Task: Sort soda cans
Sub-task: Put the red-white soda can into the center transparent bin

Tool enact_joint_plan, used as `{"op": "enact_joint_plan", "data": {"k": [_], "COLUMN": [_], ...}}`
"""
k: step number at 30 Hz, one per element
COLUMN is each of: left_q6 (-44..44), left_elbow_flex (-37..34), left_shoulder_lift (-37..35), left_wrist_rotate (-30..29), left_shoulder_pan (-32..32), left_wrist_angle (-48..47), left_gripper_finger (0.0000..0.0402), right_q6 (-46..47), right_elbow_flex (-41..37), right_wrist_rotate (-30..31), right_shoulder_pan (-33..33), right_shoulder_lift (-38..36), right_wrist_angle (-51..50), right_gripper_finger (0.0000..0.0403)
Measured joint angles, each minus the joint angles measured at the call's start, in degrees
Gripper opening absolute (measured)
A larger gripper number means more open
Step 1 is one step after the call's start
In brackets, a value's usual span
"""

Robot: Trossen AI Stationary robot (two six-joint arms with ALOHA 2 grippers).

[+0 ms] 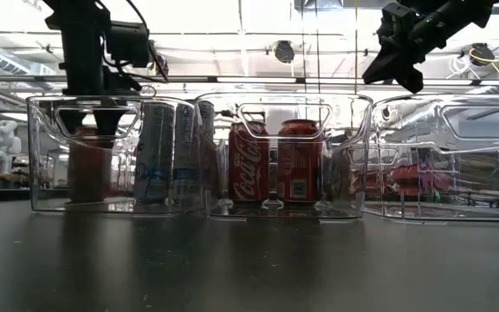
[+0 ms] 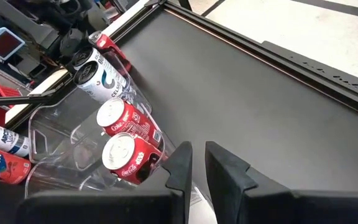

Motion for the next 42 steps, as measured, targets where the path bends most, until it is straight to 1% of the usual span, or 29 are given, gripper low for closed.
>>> {"op": "enact_joint_plan", "data": {"k": [4, 7, 11, 16, 18, 20, 24, 26, 30, 32, 35, 37, 42], "left_q6": [-0.2, 0.0, 1.1, 4.7, 6.6, 8.8, 12.2, 12.9, 16.9, 18.7, 21.4, 23.3, 25.7], "left_elbow_flex": [3.0, 7.3, 14.6, 24.5, 27.7, 30.2, 31.6, 31.7, 31.7, 32.6, 36.5, 40.7, 53.4], "left_shoulder_lift": [-0.4, -1.4, -2.2, -2.2, -2.3, -2.3, -1.5, 0.1, 6.1, 10.0, 16.2, 19.9, 27.6], "left_wrist_rotate": [1.1, -1.6, -4.2, -5.2, -5.5, -4.9, 0.0, 1.0, 2.4, 4.9, 7.1, 7.9, 8.0], "left_shoulder_pan": [0.0, 0.0, 0.0, 0.0, -0.1, -0.8, -4.1, -6.4, -12.1, -14.8, -18.2, -19.9, -22.1], "left_wrist_angle": [-3.6, -3.9, -4.3, -3.5, -1.1, 3.4, 16.1, 21.2, 27.9, 29.8, 29.1, 26.9, 14.9], "left_gripper_finger": [0.0314, 0.0314, 0.0314, 0.0314, 0.0314, 0.0314, 0.0314, 0.0314, 0.0314, 0.0314, 0.0314, 0.0314, 0.0314], "right_q6": [-0.3, -0.6, -1.3, -1.5, -1.5, -1.5, -1.5, -1.5, -1.5, -1.5, -1.5, -1.5, -2.5], "right_elbow_flex": [0.0, 0.0, 0.0, 0.0, 0.0, 0.0, 0.0, 0.0, 0.0, 0.0, 0.0, 0.0, 0.0], "right_wrist_rotate": [0.0, 0.0, 0.0, 0.0, 0.0, 0.0, 0.0, 0.0, 0.0, 0.0, -0.1, -0.2, -0.3], "right_shoulder_pan": [0.0, 0.0, 0.0, 0.0, 0.0, 0.0, 0.0, 0.0, 0.0, 0.0, 0.0, 0.0, 0.0], "right_shoulder_lift": [0.0, 0.0, 0.0, 0.0, 0.0, 0.0, 0.0, 0.0, 0.0, 0.0, 0.0, 0.0, 0.0], "right_wrist_angle": [0.0, 0.0, 0.0, 0.0, 0.0, 0.0, 0.0, 0.0, 0.0, 0.0, -0.4, -0.6, -1.7], "right_gripper_finger": [0.0036, 0.0036, 0.0036, 0.0036, 0.0036, 0.0036, 0.0036, 0.0036, 0.0036, 0.0036, 0.0036, 0.0036, 0.0036]}}
